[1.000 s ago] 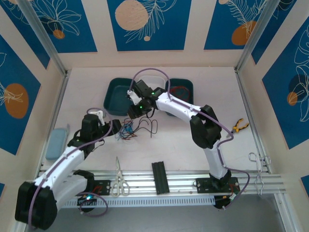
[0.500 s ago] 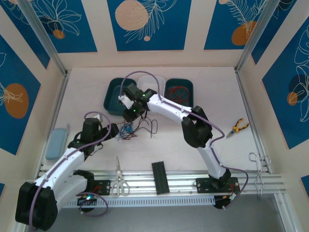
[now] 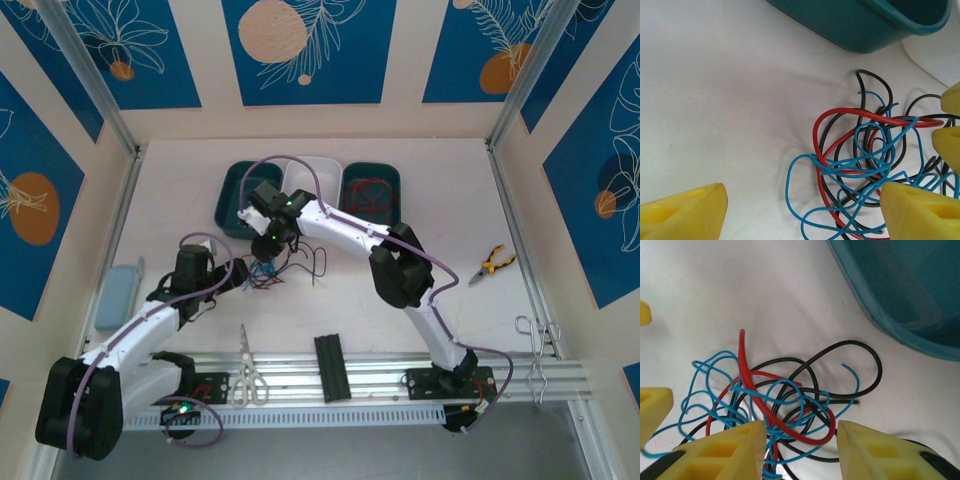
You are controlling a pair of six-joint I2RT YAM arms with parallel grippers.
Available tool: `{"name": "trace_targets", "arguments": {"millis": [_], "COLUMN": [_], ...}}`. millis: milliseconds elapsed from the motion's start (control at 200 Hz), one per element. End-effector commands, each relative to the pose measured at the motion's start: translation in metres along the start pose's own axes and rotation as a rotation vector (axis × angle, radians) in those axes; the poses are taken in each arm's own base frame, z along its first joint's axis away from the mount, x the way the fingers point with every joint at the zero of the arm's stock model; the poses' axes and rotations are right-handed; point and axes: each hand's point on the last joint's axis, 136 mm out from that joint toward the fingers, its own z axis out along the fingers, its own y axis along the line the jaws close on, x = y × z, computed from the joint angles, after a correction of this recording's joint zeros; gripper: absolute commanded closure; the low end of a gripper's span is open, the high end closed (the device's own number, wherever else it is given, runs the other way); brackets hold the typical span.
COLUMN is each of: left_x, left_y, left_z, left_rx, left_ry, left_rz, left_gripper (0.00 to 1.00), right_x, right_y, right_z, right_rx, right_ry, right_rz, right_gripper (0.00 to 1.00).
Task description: Untangle the cables
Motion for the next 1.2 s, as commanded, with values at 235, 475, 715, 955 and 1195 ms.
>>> {"name": "trace_targets", "arguments": {"millis": [235, 475, 715, 955, 1195], "left_x": [0.001, 0.003, 0.004, 0.007, 0.008], "left_y": [-0.003, -0.004, -0.012, -0.018, -0.024], "left_z": [0.006, 0.01, 0.014, 0.02, 0.025], "left_rx": [0.043, 0.049, 0.097, 0.135, 0.169], "left_ry": [0.005, 0.015, 0.033, 0.053, 0.063], "left_rz": [-0.034, -0.034, -0.026, -0.034, -0.049], "left_gripper": [0.2, 0.2, 0.21, 0.25, 0.36], "right_x": [0.0, -0.003, -0.008, -0.007, -0.005], "right_y": [0.002, 0.01, 0.018, 0.027, 0.033], "right_z": [0.007, -0.001, -0.027, -0.052, -0.079], "right_rx": [0.001, -0.033, -0.024, -0.007, -0.01], "right_ry": [0.021, 0.011, -0.028, -0.051, -0.089], "right_rz": [-0.036, -0.031, -0.038, -0.031, 0.007], "right_gripper": [0.62, 0.82, 0.93, 1.0, 1.0]}}
